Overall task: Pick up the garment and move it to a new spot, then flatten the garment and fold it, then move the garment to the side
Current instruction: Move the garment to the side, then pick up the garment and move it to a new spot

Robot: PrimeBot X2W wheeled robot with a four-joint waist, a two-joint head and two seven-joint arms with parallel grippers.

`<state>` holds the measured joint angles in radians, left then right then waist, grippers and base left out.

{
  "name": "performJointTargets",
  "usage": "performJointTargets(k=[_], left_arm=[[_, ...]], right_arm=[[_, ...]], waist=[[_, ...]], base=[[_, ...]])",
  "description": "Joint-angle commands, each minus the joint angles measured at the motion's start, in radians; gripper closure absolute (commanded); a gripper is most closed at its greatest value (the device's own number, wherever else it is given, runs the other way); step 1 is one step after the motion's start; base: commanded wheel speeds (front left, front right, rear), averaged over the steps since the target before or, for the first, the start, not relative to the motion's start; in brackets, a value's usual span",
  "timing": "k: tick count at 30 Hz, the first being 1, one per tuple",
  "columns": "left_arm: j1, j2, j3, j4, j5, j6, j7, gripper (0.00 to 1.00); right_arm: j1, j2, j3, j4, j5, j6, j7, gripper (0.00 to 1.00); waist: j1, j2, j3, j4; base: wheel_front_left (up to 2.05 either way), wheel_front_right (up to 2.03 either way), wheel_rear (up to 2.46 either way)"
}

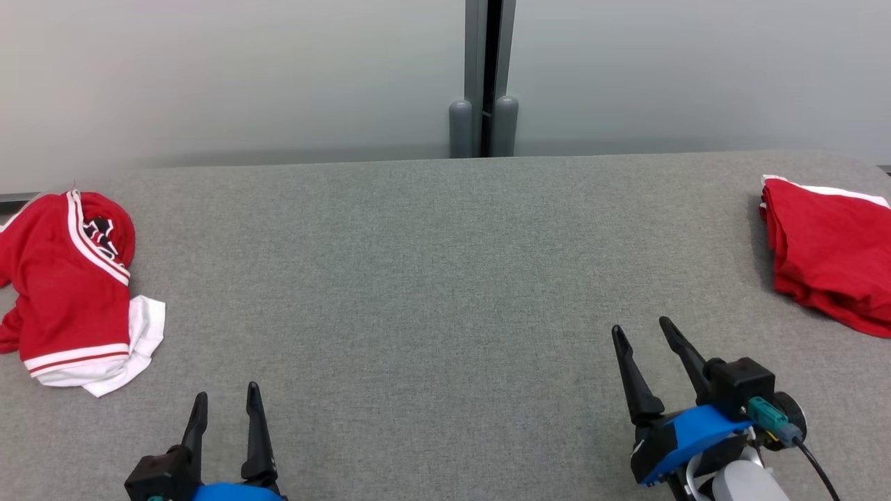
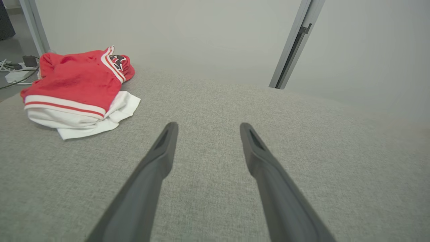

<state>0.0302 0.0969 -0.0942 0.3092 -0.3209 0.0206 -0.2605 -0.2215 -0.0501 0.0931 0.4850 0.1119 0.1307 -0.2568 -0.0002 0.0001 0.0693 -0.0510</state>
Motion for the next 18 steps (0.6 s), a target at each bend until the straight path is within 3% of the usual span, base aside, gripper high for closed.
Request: performJointTargets(k=[1, 18], left_arm=[[0.009, 0.000, 0.003, 0.002, 0.003, 0.002, -0.005, 0.00], [-0.005, 0.002, -0.016, 0.003, -0.002, -0.003, -0.005, 0.00]], right_arm=[[0.021, -0.001, 0.004, -0.011, 0.008, 0.000, -0.004, 0.00], [0.079, -0.001, -0.004, -0.072, 0.027, 0.000, 0.018, 0.00]], waist=[[0.0002, -0.0001, -0.001, -0.002], [0.0002, -0.0001, -0.014, -0.004]], base=[[0.00, 0.00, 0.00], [0.00, 0.00, 0.00]])
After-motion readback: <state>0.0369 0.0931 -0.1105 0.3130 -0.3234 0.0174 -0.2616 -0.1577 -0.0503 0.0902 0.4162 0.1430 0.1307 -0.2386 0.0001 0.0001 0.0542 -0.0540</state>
